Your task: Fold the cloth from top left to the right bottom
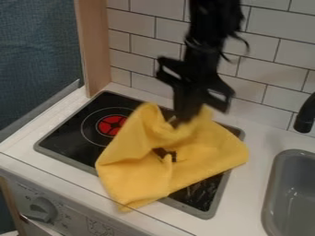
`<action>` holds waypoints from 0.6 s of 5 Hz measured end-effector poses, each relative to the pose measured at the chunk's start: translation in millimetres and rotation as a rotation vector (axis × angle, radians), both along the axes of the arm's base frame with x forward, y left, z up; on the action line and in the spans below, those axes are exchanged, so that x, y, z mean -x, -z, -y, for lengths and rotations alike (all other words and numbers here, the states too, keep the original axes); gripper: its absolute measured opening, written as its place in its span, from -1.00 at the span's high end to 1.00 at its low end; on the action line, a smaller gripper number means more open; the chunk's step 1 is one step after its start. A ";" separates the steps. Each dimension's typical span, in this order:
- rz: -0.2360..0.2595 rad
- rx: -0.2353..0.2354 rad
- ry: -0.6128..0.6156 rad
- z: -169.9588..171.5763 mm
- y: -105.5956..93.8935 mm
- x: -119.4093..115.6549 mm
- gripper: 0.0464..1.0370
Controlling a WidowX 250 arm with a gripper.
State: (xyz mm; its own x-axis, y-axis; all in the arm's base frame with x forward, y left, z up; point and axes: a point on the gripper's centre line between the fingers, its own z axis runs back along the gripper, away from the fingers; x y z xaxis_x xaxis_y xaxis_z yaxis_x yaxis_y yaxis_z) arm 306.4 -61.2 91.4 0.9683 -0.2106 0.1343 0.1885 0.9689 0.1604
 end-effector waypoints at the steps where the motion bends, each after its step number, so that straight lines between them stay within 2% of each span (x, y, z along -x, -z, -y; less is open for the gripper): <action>1: -0.021 -0.022 0.042 5.5 27.1 11.1 0.99; 2: -0.030 -0.042 0.095 17.5 45.8 21.1 0.94; 3: -0.024 -0.065 0.080 21.1 49.8 27.6 0.62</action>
State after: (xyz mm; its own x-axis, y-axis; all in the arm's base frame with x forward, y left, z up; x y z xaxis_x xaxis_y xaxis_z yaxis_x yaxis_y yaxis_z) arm 278.9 -82.3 41.5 0.9508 -0.2948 0.0948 0.2693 0.9383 0.2170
